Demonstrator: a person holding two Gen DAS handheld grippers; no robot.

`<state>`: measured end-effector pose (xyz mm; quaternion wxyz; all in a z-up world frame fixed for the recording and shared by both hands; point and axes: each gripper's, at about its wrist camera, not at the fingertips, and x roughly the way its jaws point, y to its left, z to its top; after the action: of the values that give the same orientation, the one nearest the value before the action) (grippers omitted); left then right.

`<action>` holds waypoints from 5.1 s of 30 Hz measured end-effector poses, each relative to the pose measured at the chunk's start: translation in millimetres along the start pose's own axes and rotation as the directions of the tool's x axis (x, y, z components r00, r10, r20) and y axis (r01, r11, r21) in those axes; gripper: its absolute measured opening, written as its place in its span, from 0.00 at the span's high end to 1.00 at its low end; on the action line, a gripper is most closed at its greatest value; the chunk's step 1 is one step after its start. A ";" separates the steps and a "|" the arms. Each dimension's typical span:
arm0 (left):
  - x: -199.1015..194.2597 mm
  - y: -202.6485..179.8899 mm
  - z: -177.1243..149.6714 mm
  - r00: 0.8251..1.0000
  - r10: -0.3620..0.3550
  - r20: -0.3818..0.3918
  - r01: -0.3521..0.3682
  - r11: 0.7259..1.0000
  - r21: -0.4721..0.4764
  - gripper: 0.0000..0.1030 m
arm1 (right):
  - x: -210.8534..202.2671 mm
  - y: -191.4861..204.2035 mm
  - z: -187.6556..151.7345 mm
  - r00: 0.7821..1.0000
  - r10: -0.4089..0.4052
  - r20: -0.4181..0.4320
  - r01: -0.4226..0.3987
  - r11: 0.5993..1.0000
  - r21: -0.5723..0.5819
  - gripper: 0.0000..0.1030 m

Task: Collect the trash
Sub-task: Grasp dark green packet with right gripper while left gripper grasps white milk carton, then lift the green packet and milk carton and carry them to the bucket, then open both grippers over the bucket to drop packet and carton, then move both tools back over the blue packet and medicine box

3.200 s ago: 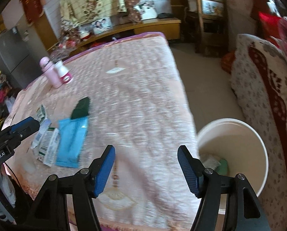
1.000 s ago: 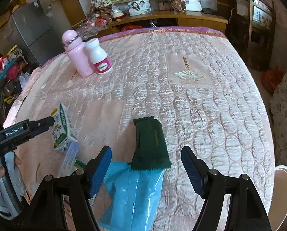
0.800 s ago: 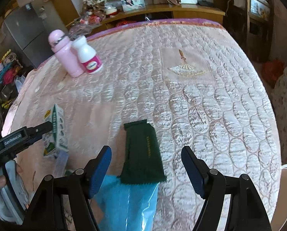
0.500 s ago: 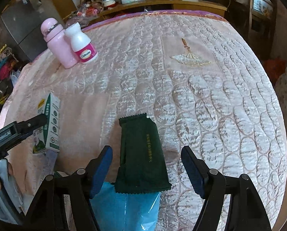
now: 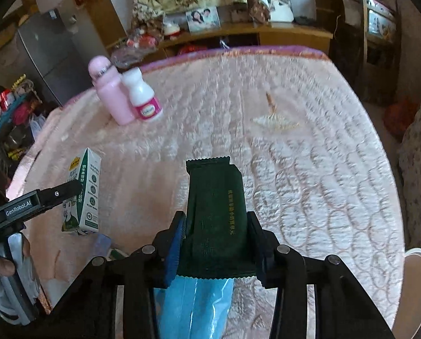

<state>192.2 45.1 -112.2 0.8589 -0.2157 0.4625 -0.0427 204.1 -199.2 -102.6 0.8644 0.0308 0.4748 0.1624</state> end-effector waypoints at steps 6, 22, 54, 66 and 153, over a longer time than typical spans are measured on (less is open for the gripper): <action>-27.0 -23.5 -4.3 0.999 -0.037 0.030 0.035 0.998 0.052 0.49 | -28.2 4.9 -8.8 0.999 -0.001 0.039 0.002 1.000 -0.016 0.60; -41.3 -105.4 -53.8 0.992 -0.126 -0.032 0.130 0.970 0.205 0.89 | -92.1 -11.1 -61.2 0.995 -0.053 0.085 0.058 0.997 -0.053 0.60; 14.4 -152.0 -105.6 0.984 -0.031 -0.176 0.087 0.943 0.322 0.64 | -118.5 -70.0 -98.0 0.994 -0.058 0.094 0.052 0.997 0.058 0.60; -19.1 -222.6 -113.5 0.975 -0.156 -0.157 0.207 0.893 0.399 0.64 | -154.8 -105.1 -113.7 0.984 -0.116 0.136 0.101 0.989 0.111 0.60; -40.4 -171.8 -129.2 0.995 -0.072 -0.069 0.094 0.907 0.411 0.49 | -122.0 -86.2 -128.4 0.994 -0.103 0.028 0.097 0.984 0.152 0.36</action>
<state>85.9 -141.8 -72.3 0.8701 -0.0476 0.4556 -0.1818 58.5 -331.5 -91.8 0.8750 0.0749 0.4713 0.0819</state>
